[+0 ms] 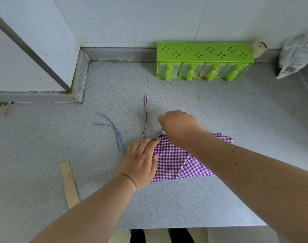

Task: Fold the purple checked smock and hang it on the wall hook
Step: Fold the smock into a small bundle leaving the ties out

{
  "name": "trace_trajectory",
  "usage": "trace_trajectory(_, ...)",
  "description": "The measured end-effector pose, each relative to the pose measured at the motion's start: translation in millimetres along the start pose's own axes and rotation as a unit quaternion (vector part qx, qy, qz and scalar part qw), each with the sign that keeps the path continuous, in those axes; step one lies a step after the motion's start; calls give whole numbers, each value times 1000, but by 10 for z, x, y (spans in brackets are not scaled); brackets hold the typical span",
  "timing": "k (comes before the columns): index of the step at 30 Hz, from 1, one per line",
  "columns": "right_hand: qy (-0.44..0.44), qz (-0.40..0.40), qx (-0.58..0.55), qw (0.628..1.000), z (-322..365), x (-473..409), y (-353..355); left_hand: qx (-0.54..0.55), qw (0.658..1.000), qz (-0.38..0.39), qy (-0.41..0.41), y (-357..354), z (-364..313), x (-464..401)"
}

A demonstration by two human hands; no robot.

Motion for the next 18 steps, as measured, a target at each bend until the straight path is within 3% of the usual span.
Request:
trace_trajectory(11, -36, 98, 41, 994, 501, 824, -243, 7, 1000, 2, 22, -18, 11, -28)
trace_trajectory(18, -52, 134, 153, 978, 709, 748, -683, 29, 999, -1, 20, -4, 6, -35)
Point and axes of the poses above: each hand's wrist, its own x-axis away from the middle knuckle, its own y-axis out of the back of the hand, z = x × y, the point moved 5 cm from there along -x, towards the middle knuckle
